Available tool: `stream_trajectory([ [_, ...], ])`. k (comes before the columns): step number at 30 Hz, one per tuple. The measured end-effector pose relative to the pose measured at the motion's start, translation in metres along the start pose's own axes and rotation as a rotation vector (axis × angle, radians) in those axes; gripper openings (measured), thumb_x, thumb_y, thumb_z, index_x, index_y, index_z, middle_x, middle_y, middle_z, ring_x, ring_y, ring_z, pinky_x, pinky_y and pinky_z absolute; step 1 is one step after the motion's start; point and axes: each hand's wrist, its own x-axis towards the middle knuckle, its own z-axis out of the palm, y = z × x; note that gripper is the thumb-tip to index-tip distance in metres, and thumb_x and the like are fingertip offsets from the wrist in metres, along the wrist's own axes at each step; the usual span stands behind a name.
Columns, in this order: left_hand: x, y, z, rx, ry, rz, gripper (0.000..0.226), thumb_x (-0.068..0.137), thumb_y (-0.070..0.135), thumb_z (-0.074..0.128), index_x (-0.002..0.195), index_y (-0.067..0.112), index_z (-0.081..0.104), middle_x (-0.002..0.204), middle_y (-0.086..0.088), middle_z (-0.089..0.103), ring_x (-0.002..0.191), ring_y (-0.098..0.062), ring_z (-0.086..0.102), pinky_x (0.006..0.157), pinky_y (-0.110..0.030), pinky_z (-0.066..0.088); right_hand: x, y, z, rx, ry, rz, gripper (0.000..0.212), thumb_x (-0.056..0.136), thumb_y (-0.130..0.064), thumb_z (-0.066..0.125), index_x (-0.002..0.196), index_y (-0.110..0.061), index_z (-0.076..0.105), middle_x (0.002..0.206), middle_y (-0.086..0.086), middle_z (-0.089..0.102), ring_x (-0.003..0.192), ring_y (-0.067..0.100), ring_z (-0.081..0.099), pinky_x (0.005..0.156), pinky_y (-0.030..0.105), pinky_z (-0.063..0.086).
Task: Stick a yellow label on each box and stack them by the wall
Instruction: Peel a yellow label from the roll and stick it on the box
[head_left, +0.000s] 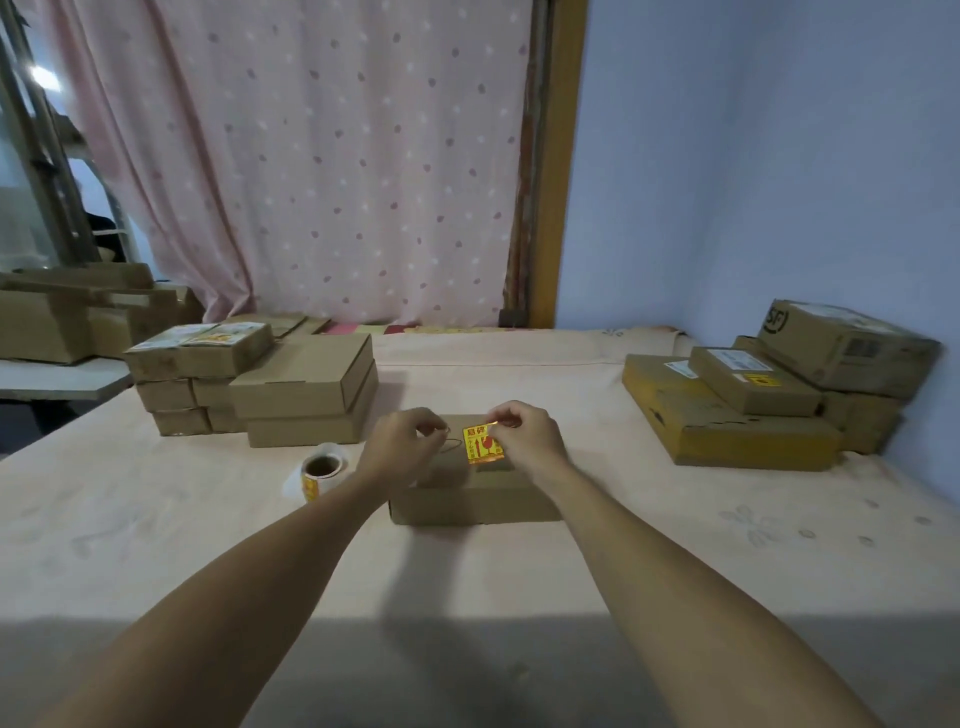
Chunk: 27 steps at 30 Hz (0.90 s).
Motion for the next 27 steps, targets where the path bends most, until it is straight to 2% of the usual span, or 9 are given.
stream_trajectory([
  [3, 0.003, 0.013, 0.029, 0.035, -0.068, 0.032, 0.016, 0.092, 0.024, 0.068, 0.105, 0.021, 0.076, 0.098, 0.007, 0.072, 0.090, -0.011, 0.062, 0.073, -0.026, 0.047, 0.005, 0.016, -0.020, -0.050, 0.032, 0.038, 0.021, 0.088, -0.008, 0.068, 0.083, -0.028, 0.073, 0.092, -0.009, 0.072, 0.092, 0.011, 0.067, 0.078, 0.026, 0.055],
  [8, 0.006, 0.024, 0.060, 0.061, -0.138, 0.077, 0.019, 0.090, 0.021, 0.066, 0.107, 0.024, 0.074, 0.098, 0.007, 0.071, 0.095, -0.015, 0.062, 0.075, -0.028, 0.047, 0.012, 0.037, -0.041, -0.091, 0.065, 0.093, 0.018, 0.086, -0.011, 0.068, 0.083, -0.028, 0.071, 0.086, -0.011, 0.069, 0.091, 0.013, 0.067, 0.077, 0.035, 0.060],
  [12, 0.007, 0.027, 0.070, 0.123, -0.159, 0.119, 0.023, 0.087, 0.026, 0.067, 0.109, 0.027, 0.073, 0.096, 0.008, 0.068, 0.099, -0.016, 0.057, 0.080, -0.035, 0.050, 0.015, 0.045, -0.039, -0.131, 0.073, 0.114, 0.016, 0.086, -0.014, 0.069, 0.081, -0.029, 0.068, 0.085, -0.013, 0.066, 0.091, 0.013, 0.064, 0.077, 0.034, 0.058],
  [18, 0.010, 0.028, 0.079, 0.178, -0.162, 0.154, 0.024, 0.089, 0.032, 0.066, 0.113, 0.030, 0.074, 0.097, 0.007, 0.061, 0.103, -0.016, 0.054, 0.077, -0.033, 0.047, 0.014, 0.052, -0.033, -0.224, 0.073, 0.083, 0.016, 0.085, -0.015, 0.066, 0.082, -0.031, 0.067, 0.085, -0.014, 0.066, 0.091, 0.014, 0.064, 0.078, 0.035, 0.057],
  [22, 0.011, 0.035, 0.084, 0.198, -0.162, 0.146, 0.021, 0.090, 0.032, 0.066, 0.107, 0.027, 0.076, 0.097, 0.001, 0.057, 0.101, -0.018, 0.054, 0.068, -0.030, 0.036, 0.013, 0.054, -0.032, -0.328, 0.058, 0.032, 0.019, 0.085, -0.017, 0.063, 0.088, -0.035, 0.065, 0.094, -0.009, 0.066, 0.095, 0.016, 0.062, 0.079, 0.037, 0.057],
  [24, 0.011, 0.034, 0.085, 0.195, -0.167, 0.127, 0.021, 0.090, 0.032, 0.065, 0.106, 0.026, 0.077, 0.097, 0.001, 0.056, 0.101, -0.019, 0.053, 0.068, -0.030, 0.037, 0.011, 0.055, -0.032, -0.392, 0.055, -0.014, 0.019, 0.088, -0.018, 0.063, 0.094, -0.036, 0.066, 0.100, -0.006, 0.064, 0.099, 0.016, 0.059, 0.082, 0.038, 0.057],
  [27, 0.011, 0.034, 0.085, 0.189, -0.190, 0.120, 0.024, 0.091, 0.035, 0.064, 0.111, 0.027, 0.075, 0.099, 0.002, 0.054, 0.104, -0.018, 0.052, 0.074, -0.030, 0.042, 0.010, 0.058, -0.032, -0.495, 0.061, -0.105, 0.019, 0.094, -0.021, 0.060, 0.107, -0.029, 0.072, 0.114, -0.003, 0.062, 0.111, 0.017, 0.052, 0.090, 0.037, 0.052],
])
